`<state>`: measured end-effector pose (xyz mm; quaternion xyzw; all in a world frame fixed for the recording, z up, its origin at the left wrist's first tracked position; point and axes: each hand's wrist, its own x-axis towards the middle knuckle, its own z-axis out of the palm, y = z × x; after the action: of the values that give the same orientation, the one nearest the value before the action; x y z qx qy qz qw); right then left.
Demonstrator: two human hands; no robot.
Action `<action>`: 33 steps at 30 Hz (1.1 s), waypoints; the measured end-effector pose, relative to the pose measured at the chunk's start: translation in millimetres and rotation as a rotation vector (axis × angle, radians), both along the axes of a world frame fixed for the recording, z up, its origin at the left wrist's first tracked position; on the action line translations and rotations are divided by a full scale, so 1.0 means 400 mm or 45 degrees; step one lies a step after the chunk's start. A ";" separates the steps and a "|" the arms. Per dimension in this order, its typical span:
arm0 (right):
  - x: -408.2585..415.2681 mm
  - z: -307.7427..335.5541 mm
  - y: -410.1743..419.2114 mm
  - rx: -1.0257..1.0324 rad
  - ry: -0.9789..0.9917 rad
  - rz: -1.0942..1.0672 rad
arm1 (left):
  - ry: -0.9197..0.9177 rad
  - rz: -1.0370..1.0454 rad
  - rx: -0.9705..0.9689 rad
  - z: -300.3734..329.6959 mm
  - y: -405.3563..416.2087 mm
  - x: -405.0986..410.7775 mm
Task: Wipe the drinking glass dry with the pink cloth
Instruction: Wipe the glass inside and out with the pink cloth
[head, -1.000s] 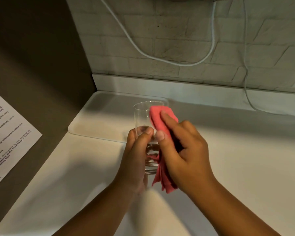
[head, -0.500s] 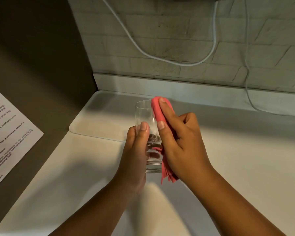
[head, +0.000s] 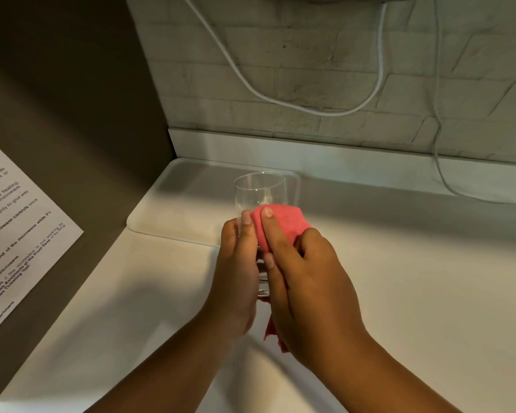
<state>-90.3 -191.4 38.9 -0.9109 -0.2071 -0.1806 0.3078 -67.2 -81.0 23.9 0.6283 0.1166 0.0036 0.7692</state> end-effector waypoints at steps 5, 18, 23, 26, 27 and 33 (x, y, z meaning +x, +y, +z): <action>0.032 0.028 0.007 -0.066 -0.045 -0.050 | -0.023 0.028 0.008 0.015 0.000 0.005; 0.058 -0.003 -0.023 0.275 0.116 -0.018 | 0.012 0.078 -0.042 0.040 0.013 0.010; 0.018 -0.016 -0.012 0.049 0.010 -0.029 | -0.034 0.031 0.087 0.034 0.019 0.014; 0.031 -0.004 -0.019 -0.004 -0.038 -0.018 | -0.024 0.006 0.084 0.031 0.017 0.013; 0.038 0.003 -0.020 -0.006 -0.057 -0.016 | -0.023 -0.005 0.085 0.032 0.015 0.013; 0.107 0.044 -0.034 0.117 -0.050 -0.058 | 0.035 -0.023 0.082 0.041 -0.007 -0.001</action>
<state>-47.6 -205.2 56.7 -0.8966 -0.1838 -0.2147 0.3409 -67.6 -83.9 40.5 0.6538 0.1214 -0.0084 0.7468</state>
